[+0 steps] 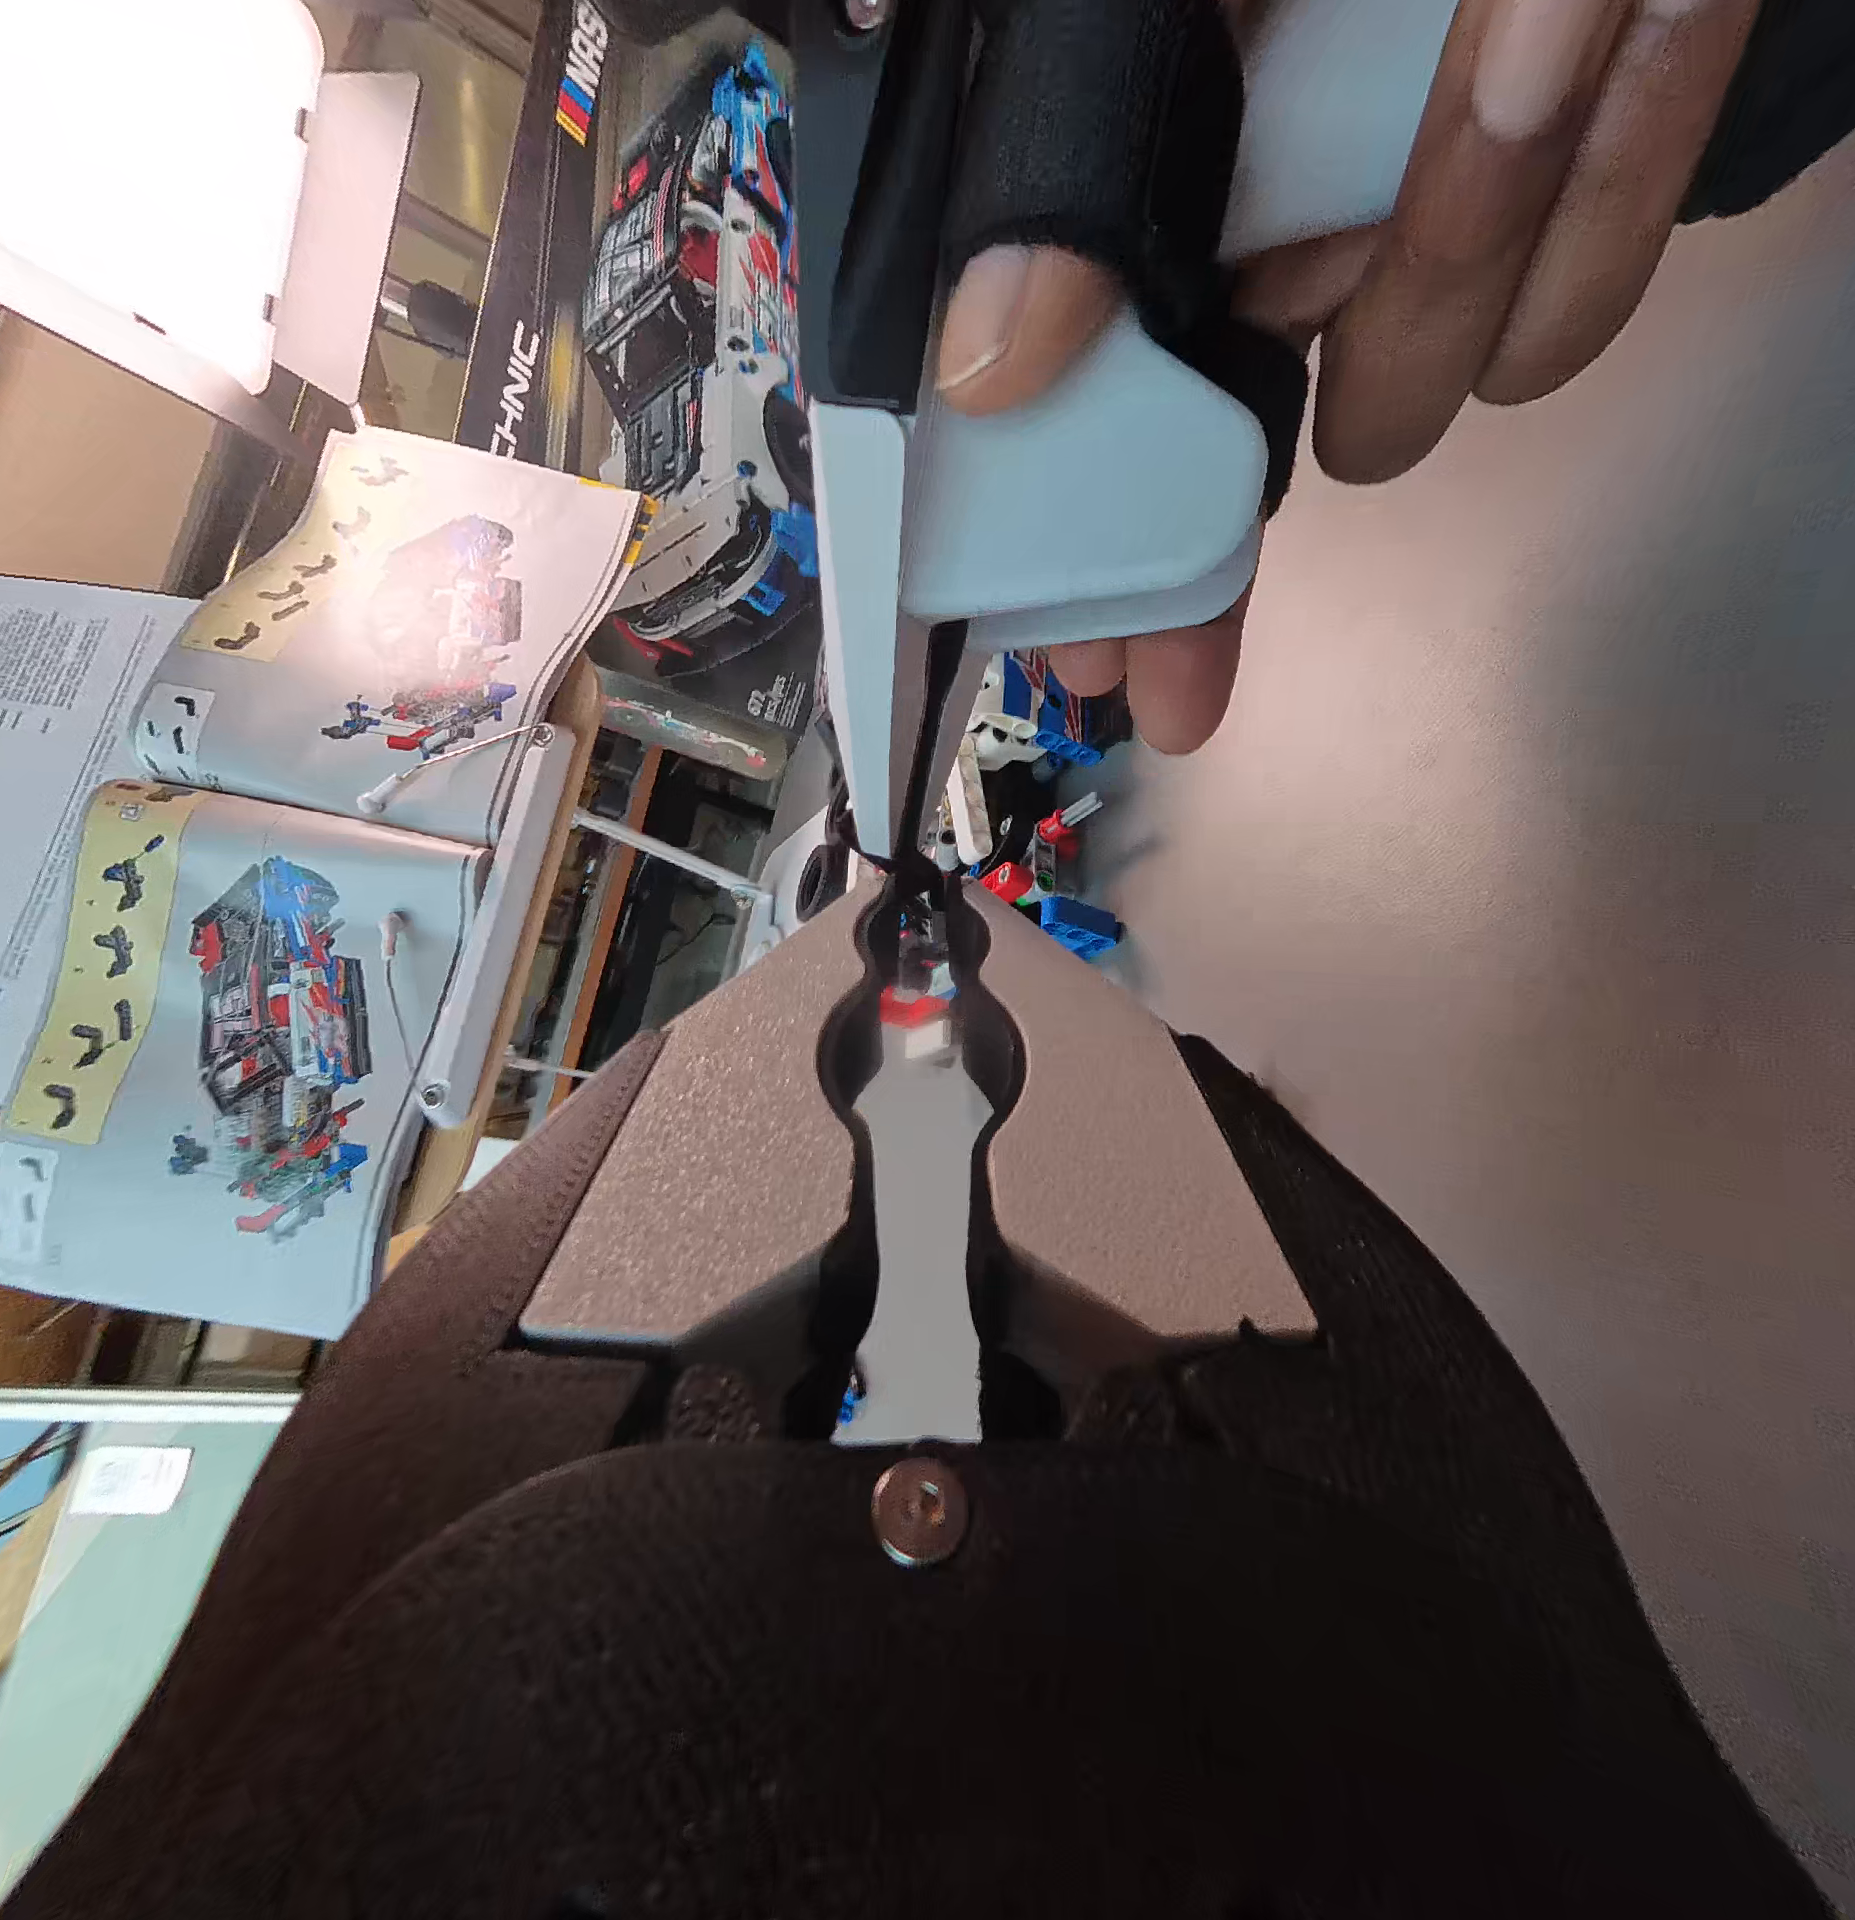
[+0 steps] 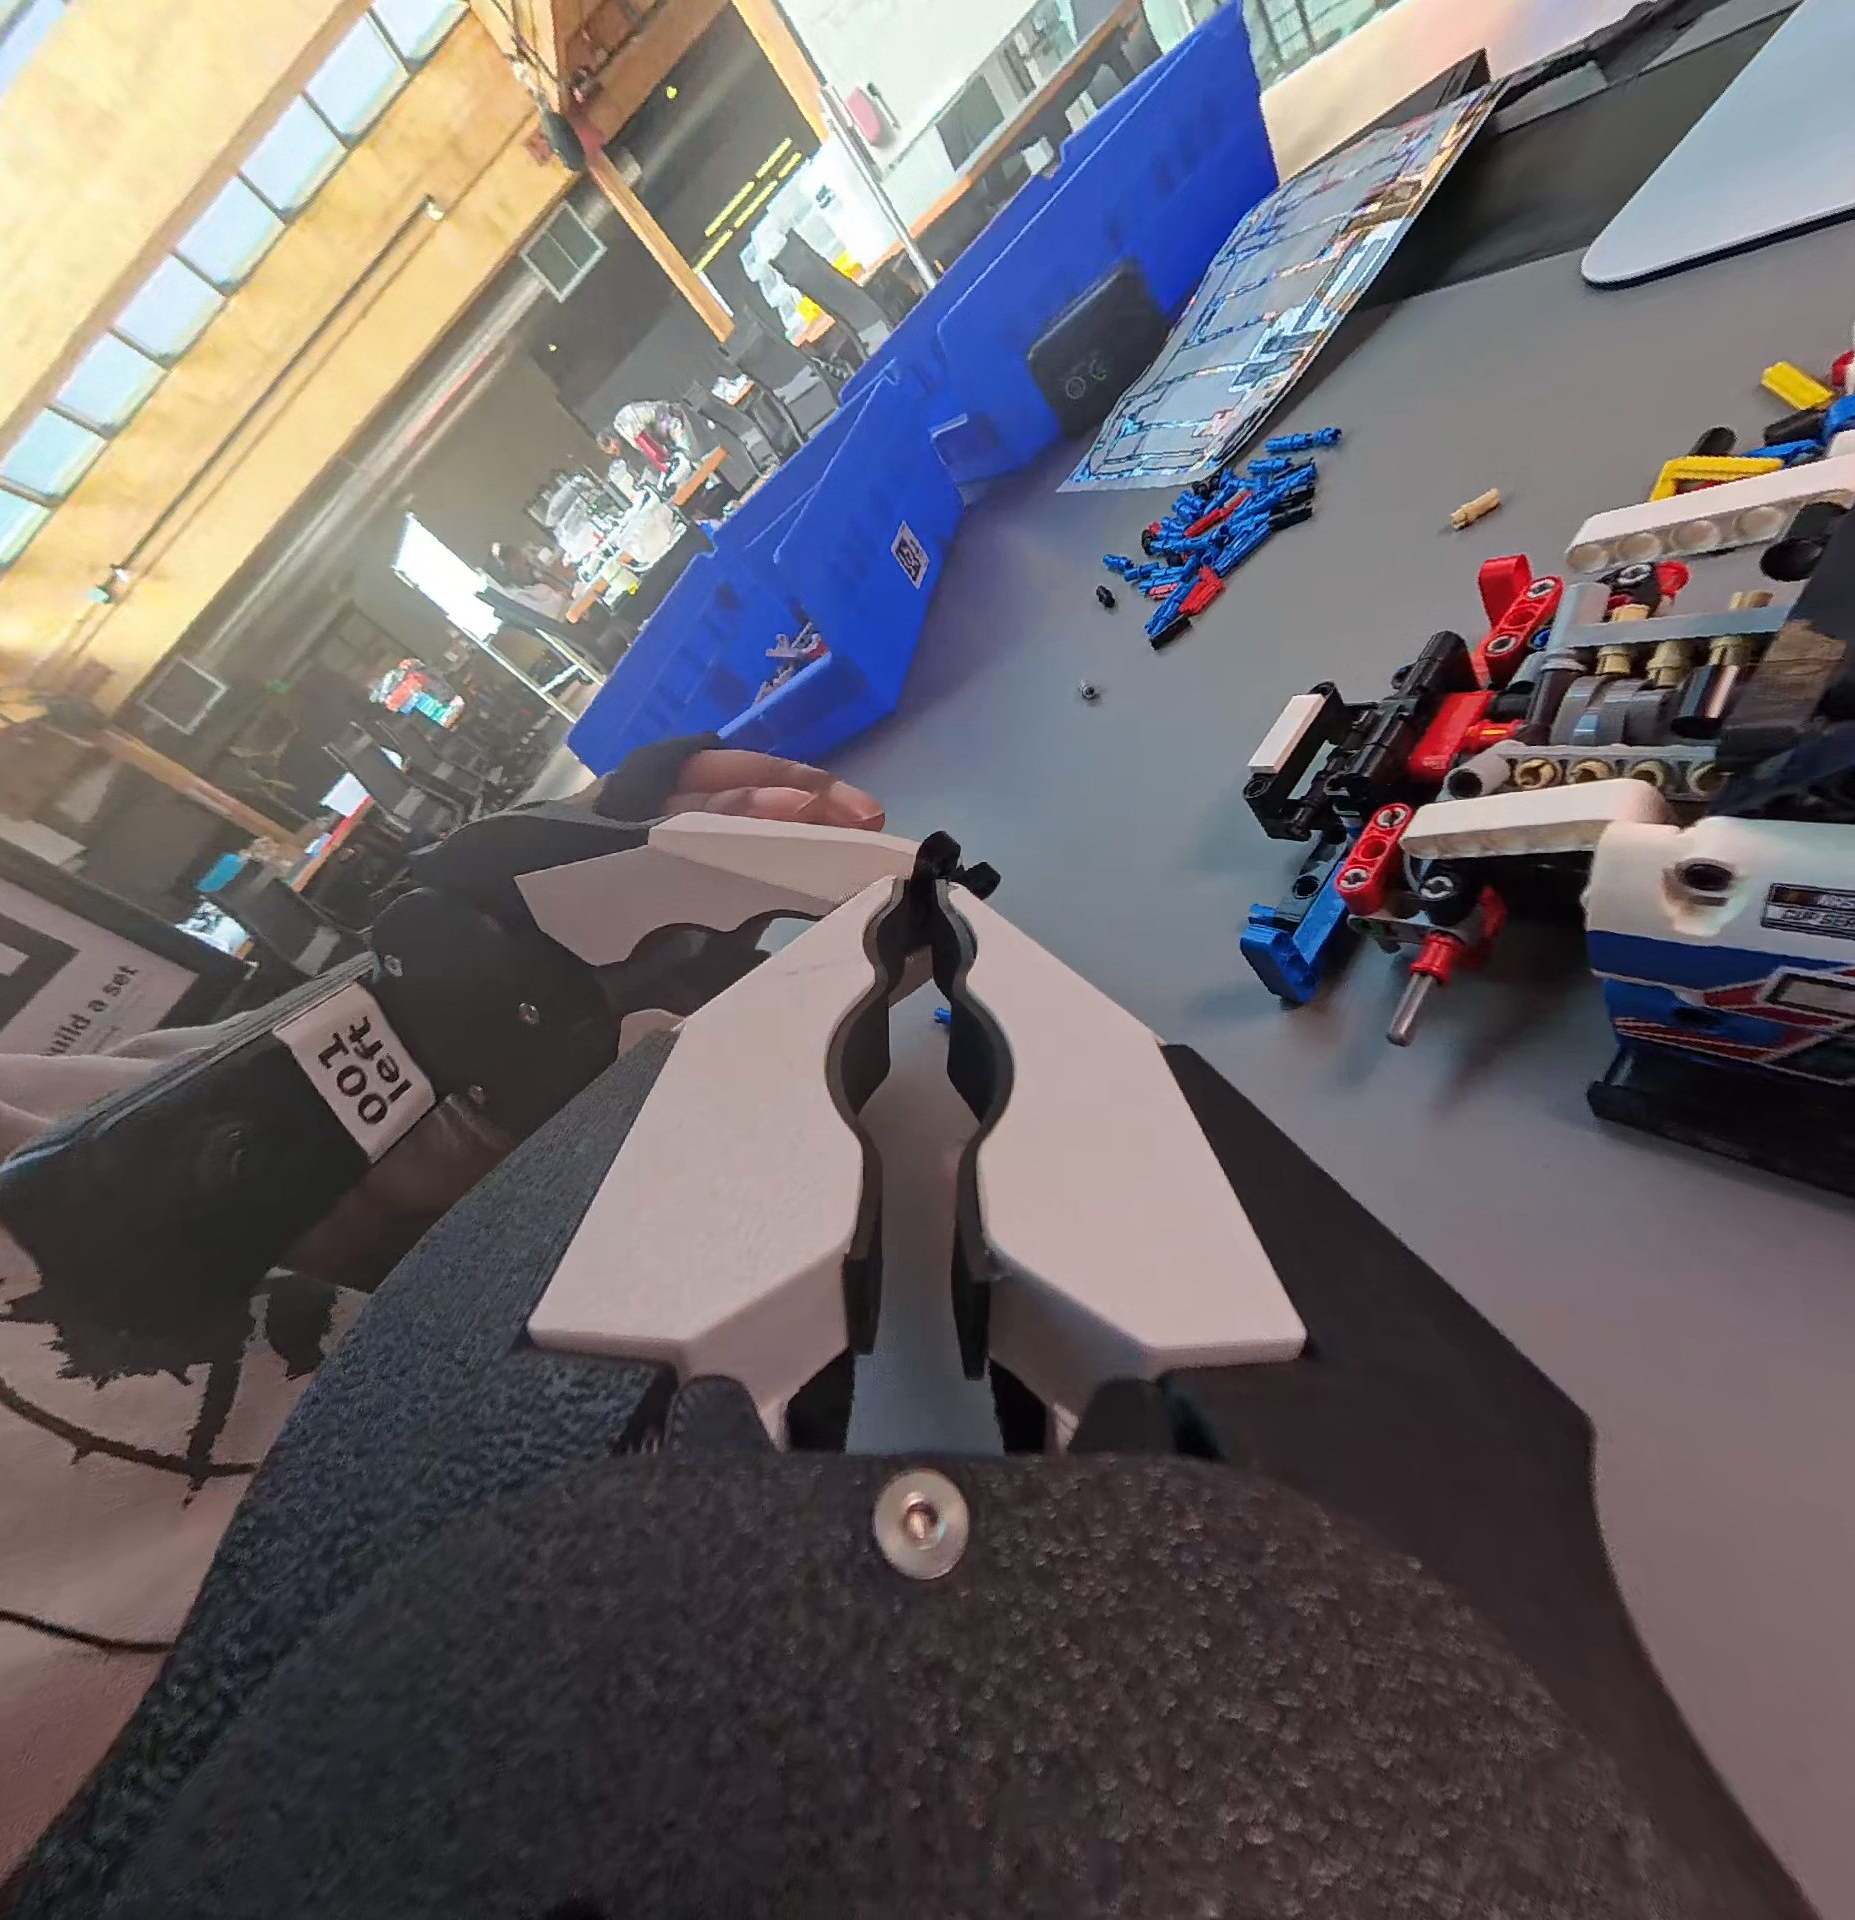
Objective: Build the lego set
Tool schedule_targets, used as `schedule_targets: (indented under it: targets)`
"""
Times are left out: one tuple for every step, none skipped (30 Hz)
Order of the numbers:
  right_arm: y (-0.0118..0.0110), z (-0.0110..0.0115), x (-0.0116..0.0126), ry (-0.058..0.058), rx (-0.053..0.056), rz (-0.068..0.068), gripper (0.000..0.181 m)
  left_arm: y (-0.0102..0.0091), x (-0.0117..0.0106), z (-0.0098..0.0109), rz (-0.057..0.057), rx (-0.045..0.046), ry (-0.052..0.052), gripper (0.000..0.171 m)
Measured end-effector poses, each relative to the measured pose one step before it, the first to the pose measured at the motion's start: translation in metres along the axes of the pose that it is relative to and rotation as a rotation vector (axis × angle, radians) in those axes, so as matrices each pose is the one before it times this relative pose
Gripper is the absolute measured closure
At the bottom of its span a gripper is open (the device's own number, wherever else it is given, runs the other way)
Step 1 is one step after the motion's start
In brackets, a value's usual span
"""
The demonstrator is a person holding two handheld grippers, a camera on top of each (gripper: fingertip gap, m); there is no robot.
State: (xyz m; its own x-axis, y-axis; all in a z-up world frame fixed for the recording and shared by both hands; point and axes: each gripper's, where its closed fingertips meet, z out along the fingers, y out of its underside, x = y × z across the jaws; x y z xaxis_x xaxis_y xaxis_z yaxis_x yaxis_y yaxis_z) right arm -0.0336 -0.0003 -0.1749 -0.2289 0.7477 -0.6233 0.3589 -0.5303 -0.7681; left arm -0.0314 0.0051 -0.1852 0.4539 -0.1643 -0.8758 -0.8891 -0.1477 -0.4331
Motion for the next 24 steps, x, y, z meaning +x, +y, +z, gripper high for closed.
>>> schedule_targets:
  targets:
    - [-0.00004,-0.00145,-0.00288,-0.0361,-0.0122,0.0015,0.181,-0.00354,-0.00074,-0.00262,-0.0609,0.05115,0.0246,0.165]
    - [-0.00087,-0.00198,-0.00497,-0.0515,-0.0161,-0.0025,0.181,-0.00556,-0.00087,-0.00332,-0.1082,0.06823,0.0432,0.165]
    - [-0.00035,-0.00270,-0.00749,-0.0699,-0.0249,-0.0065,0.181,-0.00633,0.00040,-0.00335,-0.1452,0.07137,0.0696,0.160]
    - [0.00077,-0.00347,-0.00863,-0.0767,-0.0342,-0.0055,0.181,-0.00576,0.00107,-0.00269,-0.1733,0.06196,0.0858,0.147]
    - [0.00215,-0.00407,-0.00767,-0.0669,-0.0386,-0.0002,0.181,-0.00425,0.00396,-0.00226,-0.1827,0.04705,0.1089,0.135]
    - [0.00434,-0.00381,-0.00661,-0.0577,-0.0428,0.0070,0.181,-0.00291,0.00853,-0.00312,-0.1659,0.03776,0.1355,0.132]
    - [0.00390,-0.00321,-0.00598,-0.0511,-0.0294,0.0072,0.181,-0.00198,0.00836,-0.00313,-0.1187,0.03457,0.1158,0.131]
    - [0.00119,-0.00216,-0.00379,-0.0325,-0.0027,0.0034,0.181,-0.00078,0.00188,-0.00195,-0.0539,0.02727,0.0465,0.131]
    - [0.00105,-0.00063,-0.00337,-0.0298,-0.0006,0.0095,0.181,-0.00050,-0.00008,-0.00095,0.0015,0.01550,0.0085,0.132]
    - [0.00208,0.00090,-0.00385,-0.0333,-0.0087,0.0148,0.181,-0.00050,0.00271,0.00007,0.0188,0.00420,0.0111,0.135]
    - [0.00166,0.00170,-0.00128,-0.0141,-0.0049,0.0094,0.181,-0.00129,0.00629,0.00096,0.0099,0.00225,0.0280,0.138]
    - [0.00074,0.00150,0.00075,-0.0003,0.0008,0.0037,0.181,-0.00061,0.00580,0.00167,0.0047,-0.00162,0.0232,0.142]
    - [0.00117,0.00112,-0.00130,-0.0146,-0.0010,0.0076,0.181,0.00104,0.00353,0.00211,0.0150,-0.01152,0.0056,0.144]
    - [0.00061,0.00074,-0.00259,-0.0247,0.0018,0.0140,0.181,0.00125,0.00182,0.00190,0.0263,-0.01300,-0.0068,0.149]
    - [-0.00026,0.00048,-0.00093,-0.0154,0.0059,0.0148,0.181,-0.00048,0.00099,0.00123,0.0238,-0.00306,-0.0102,0.154]
    - [0.00012,0.00023,0.00032,-0.0082,0.0025,0.0106,0.181,-0.00051,-0.00087,0.00081,0.0132,-0.00253,-0.0156,0.157]
    - [-0.00025,-0.00014,-0.00021,-0.0083,0.0039,0.0074,0.181,0.00017,-0.00210,0.00020,0.0101,-0.00612,-0.0174,0.162]
    - [-0.00063,-0.00064,0.00080,0.0015,0.0049,0.0051,0.181,0.00040,-0.00144,-0.00027,0.0075,-0.00709,-0.0099,0.162]
    - [-0.00059,-0.00119,0.00195,0.0131,-0.0001,0.0005,0.181,0.00108,-0.00188,-0.00038,0.0026,-0.01501,-0.0089,0.163]
    - [-0.00034,-0.00218,0.00400,0.0306,-0.0074,-0.0057,0.181,0.00161,-0.00193,-0.00047,-0.0016,-0.02144,-0.0085,0.164]
    - [0.00044,-0.00311,0.00747,0.0571,-0.0168,-0.0152,0.181,0.00241,-0.00088,-0.00045,-0.0046,-0.02567,-0.0017,0.165]
    - [0.00097,-0.00441,0.01122,0.0872,-0.0235,-0.0360,0.181,0.00382,-0.00046,0.00031,-0.0033,-0.03543,-0.0025,0.165]
    - [0.00290,-0.00477,0.01294,0.1010,-0.0376,-0.0567,0.174,0.00790,0.00016,0.00172,0.0031,-0.05881,-0.0025,0.165]
    - [0.00499,-0.00411,0.01260,0.1009,-0.0488,-0.0702,0.167,0.01109,0.00206,0.00341,0.0047,-0.07426,0.0063,0.165]
